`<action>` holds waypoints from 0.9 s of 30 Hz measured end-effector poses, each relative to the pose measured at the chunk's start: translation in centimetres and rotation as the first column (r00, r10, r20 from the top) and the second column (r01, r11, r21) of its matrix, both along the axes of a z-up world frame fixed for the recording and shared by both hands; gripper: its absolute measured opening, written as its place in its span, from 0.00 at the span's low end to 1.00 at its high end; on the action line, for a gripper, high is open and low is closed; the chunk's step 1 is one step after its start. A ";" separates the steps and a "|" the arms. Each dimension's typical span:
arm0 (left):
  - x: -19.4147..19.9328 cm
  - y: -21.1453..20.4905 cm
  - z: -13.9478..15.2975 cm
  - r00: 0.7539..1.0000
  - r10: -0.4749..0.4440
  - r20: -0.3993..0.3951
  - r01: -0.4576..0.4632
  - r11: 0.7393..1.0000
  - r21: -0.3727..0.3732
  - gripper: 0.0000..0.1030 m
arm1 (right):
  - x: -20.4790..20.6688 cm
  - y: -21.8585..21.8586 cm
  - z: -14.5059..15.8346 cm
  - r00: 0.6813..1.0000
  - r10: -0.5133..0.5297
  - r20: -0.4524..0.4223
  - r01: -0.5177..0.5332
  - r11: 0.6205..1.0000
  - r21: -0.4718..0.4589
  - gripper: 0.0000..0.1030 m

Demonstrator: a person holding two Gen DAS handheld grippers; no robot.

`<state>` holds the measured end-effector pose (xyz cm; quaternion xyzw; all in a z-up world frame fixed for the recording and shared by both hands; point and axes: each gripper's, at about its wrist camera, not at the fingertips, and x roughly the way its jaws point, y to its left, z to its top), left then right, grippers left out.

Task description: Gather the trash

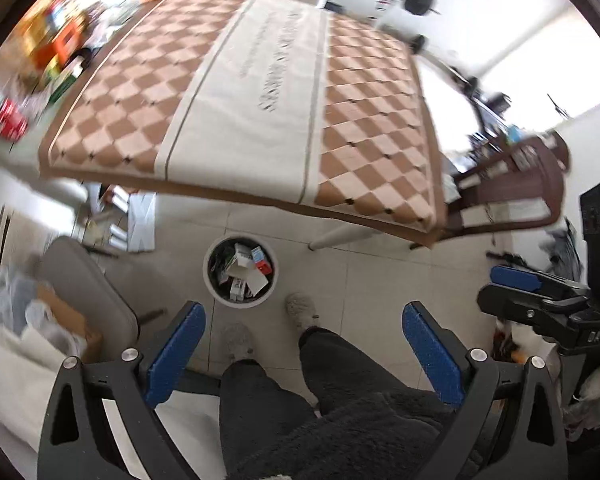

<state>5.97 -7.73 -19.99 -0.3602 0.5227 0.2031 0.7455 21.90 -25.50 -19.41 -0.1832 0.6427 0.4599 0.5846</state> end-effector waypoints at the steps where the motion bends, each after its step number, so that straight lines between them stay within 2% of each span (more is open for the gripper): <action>1: -0.2 0.0 0.6 1.000 -0.020 0.007 0.020 1.000 -0.001 0.98 | -0.7 -0.4 0.6 1.000 -0.026 -0.003 0.026 1.000 0.006 1.00; 7: -1.4 -0.3 3.3 0.993 -0.105 0.054 0.108 0.993 -0.050 0.98 | -3.8 -2.6 3.2 0.990 -0.134 -0.041 0.135 0.990 0.038 1.00; 13: -2.2 -1.0 5.0 0.983 -0.164 0.080 0.170 0.982 -0.077 0.98 | -6.0 -4.1 5.1 0.982 -0.166 -0.092 0.171 0.983 0.059 1.00; 19: -2.4 -2.0 6.3 0.978 -0.179 0.103 0.188 0.979 -0.080 0.98 | -7.0 -5.6 5.9 0.975 -0.178 -0.132 0.188 0.980 0.070 1.00; 27: -3.2 -2.7 7.6 0.976 -0.166 0.143 0.175 0.983 -0.058 1.00 | -7.1 -7.0 6.9 0.978 -0.171 -0.116 0.182 0.980 0.086 1.00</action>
